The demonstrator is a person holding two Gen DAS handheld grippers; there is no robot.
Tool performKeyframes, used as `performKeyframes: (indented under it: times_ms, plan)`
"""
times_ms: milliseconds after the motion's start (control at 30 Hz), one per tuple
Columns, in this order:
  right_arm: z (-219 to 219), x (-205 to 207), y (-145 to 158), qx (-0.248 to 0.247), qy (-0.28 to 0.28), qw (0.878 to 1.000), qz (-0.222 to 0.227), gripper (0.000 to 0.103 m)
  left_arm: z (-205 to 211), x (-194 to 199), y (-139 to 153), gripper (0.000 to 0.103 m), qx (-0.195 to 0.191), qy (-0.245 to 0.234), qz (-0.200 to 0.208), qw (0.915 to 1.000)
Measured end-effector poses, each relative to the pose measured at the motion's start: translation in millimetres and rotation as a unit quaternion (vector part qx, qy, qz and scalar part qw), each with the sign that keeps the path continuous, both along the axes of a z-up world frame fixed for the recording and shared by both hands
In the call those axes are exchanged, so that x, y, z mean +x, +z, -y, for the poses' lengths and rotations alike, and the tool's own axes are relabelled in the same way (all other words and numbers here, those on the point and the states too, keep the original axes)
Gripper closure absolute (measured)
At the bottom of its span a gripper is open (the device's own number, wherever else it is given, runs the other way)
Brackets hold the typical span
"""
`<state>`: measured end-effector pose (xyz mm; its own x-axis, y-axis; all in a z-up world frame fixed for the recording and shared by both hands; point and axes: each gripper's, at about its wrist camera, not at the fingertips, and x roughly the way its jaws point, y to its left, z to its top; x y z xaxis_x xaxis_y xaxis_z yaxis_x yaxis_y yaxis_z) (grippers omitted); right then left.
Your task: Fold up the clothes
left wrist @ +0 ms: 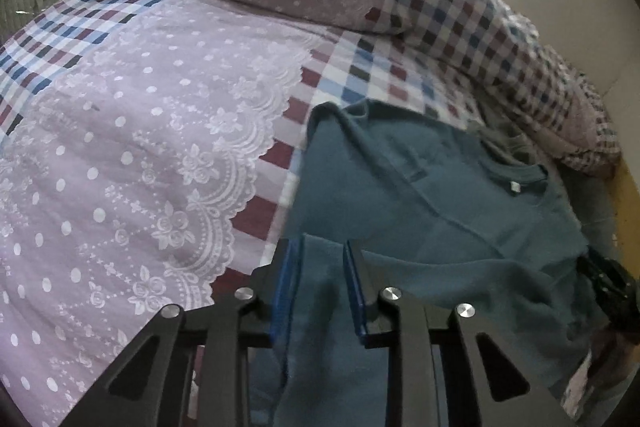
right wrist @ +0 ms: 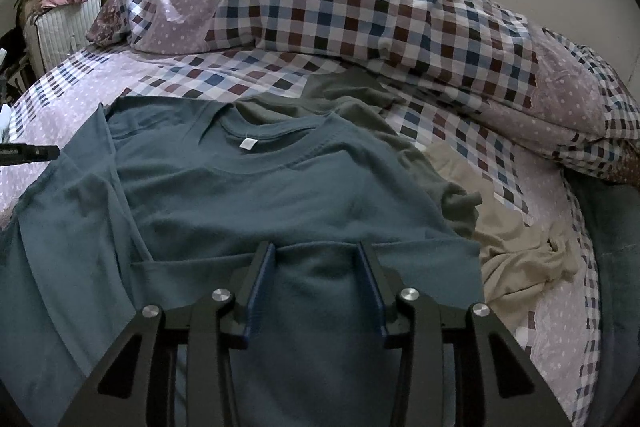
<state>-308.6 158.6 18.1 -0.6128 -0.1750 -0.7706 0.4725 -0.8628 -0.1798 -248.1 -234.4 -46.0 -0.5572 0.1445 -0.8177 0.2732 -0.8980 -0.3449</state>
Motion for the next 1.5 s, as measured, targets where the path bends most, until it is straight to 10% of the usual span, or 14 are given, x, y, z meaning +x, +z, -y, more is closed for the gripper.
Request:
performKeyframes:
  times_ms: [167, 333, 833, 1033, 1200, 1300, 1433, 1500]
  plan:
    - [0, 0, 0, 0.004, 0.001, 1.0, -0.003, 0.06, -2, -3, -2, 0.099, -0.024, 0.003, 0.0, 0.9997]
    - [1, 4, 6, 0.008, 0.001, 1.0, -0.026, 0.097, -3, 0, 3, 0.101, -0.035, 0.012, -0.016, 0.9992]
    - [-36, -6, 40, -0.009, -0.078, 0.994, -0.077, 0.103, 8, 5, 9, 0.101, -0.026, 0.046, -0.056, 0.9971]
    - [-34, -25, 22, -0.004, -0.08, 0.997, -0.024, 0.092, 9, -1, -2, 0.101, -0.023, 0.047, -0.033, 0.9981]
    - [-61, -10, 43, -0.052, -0.11, 0.991, -0.054, 0.048, 10, -3, -5, 0.1, -0.018, 0.04, -0.029, 0.9986]
    - [-95, 19, 63, -0.095, -0.135, 0.983, -0.077, 0.042, 14, 0, -4, 0.092, -0.006, 0.033, -0.028, 0.999]
    - [-123, 79, 62, -0.091, -0.137, 0.982, -0.088, 0.039, 23, 15, 4, 0.042, 0.011, 0.03, -0.044, 0.9985]
    - [-128, 108, 53, -0.076, -0.128, 0.985, -0.089, 0.039, 25, 26, 10, 0.034, 0.01, 0.03, -0.056, 0.9979]
